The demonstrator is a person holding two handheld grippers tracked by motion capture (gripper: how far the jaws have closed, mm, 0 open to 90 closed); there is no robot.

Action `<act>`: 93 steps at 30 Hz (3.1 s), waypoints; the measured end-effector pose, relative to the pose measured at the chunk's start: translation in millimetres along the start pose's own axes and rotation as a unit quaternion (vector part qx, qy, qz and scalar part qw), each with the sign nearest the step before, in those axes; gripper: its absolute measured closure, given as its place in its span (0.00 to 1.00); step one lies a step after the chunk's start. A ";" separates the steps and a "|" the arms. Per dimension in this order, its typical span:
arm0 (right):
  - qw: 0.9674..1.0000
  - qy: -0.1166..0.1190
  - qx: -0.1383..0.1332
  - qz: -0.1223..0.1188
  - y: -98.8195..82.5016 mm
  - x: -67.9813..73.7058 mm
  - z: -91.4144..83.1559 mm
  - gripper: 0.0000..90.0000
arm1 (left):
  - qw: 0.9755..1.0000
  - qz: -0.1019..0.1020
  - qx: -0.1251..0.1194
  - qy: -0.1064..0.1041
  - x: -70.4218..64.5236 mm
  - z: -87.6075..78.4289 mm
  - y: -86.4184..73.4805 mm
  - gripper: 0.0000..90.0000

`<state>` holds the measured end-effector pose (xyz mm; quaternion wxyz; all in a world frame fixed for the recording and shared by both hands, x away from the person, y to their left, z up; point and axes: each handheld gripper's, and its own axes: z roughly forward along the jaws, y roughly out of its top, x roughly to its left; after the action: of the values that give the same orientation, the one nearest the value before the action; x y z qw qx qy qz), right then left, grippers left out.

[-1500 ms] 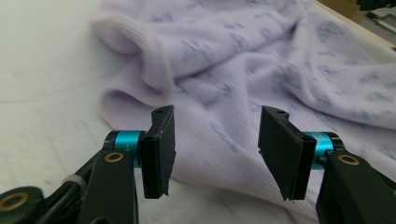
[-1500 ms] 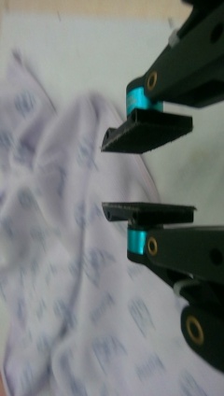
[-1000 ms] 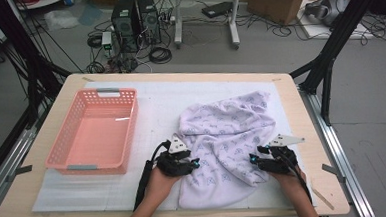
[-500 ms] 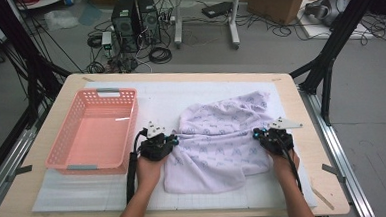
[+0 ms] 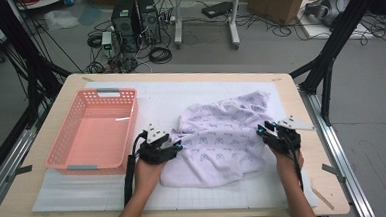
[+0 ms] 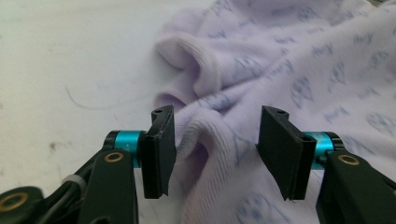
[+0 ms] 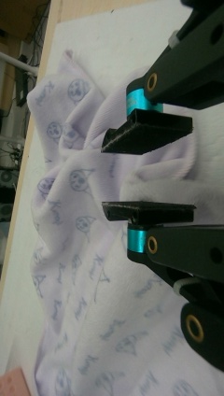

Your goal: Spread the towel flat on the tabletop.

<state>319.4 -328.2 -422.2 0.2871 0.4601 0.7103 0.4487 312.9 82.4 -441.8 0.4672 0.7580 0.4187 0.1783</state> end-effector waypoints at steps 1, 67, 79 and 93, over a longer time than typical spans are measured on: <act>1.000 0.004 -0.001 -0.004 -3.9 -0.1 -7.9 0.70 | 1.000 0.004 0.009 -0.006 -1.2 -2.6 -3.0 0.49; 0.982 0.112 0.113 -0.106 -25.1 45.2 9.2 0.74 | 0.997 0.050 0.035 -0.039 -17.5 -36.9 -33.6 0.57; 0.981 0.147 0.109 -0.066 -29.8 25.6 -13.5 0.97 | 0.997 0.076 0.030 -0.011 -24.7 -38.6 -32.8 1.00; 0.981 0.146 0.116 -0.051 -3.5 13.0 -72.1 0.98 | 0.998 0.063 0.003 -0.008 -25.6 -43.8 -26.5 0.92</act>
<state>253.5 -343.9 -394.1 0.1480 0.3829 0.8144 0.4102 256.5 92.0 -439.5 0.4561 0.7856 0.3672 0.2001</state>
